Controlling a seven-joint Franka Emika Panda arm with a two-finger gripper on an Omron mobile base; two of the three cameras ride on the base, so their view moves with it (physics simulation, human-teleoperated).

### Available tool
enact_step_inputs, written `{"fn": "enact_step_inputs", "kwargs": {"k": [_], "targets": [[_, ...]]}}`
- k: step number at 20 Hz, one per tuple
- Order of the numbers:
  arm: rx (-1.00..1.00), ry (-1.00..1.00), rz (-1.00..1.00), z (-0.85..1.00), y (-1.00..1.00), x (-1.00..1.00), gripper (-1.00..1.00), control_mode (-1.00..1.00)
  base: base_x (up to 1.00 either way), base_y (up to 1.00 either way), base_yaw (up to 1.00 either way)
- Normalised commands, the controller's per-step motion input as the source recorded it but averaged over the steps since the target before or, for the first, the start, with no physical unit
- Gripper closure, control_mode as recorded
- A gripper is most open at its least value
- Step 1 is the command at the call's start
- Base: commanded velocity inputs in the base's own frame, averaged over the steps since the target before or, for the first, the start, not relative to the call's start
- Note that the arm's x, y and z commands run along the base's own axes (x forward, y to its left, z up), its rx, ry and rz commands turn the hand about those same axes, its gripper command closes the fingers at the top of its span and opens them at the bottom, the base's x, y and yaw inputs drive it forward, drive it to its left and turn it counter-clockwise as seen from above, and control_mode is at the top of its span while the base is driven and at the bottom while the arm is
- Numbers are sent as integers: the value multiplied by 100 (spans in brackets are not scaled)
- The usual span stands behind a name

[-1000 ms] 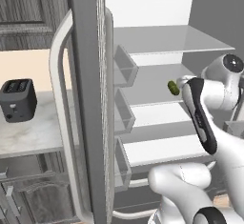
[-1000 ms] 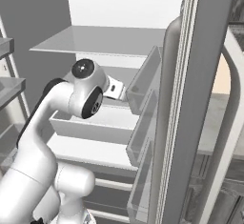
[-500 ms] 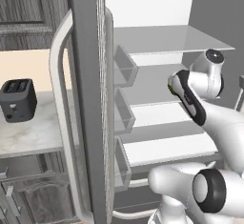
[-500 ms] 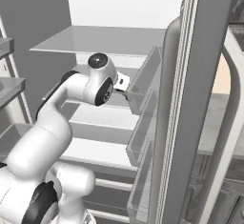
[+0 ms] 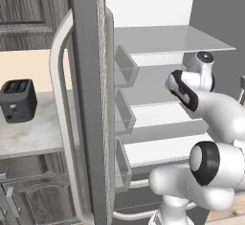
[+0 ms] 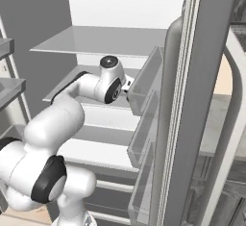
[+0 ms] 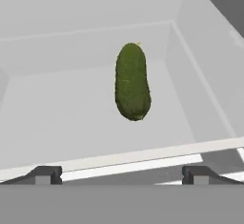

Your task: Place one cucumber and one chicken drumstick in each tupperware on the nearby counter, to pack two identical lunches.

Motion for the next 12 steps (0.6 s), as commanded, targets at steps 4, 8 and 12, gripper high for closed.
{"fn": "enact_step_inputs", "kwargs": {"k": [4, 8, 12], "targets": [[-1, 2, 0, -16, -13, 73, -100, -100, 0, 0, 0], [-1, 4, 0, -32, -14, 45, -100, -100, 0, 0, 0], [-2, 2, 0, -26, -8, 38, -100, -100, 0, 0, 0]]}}
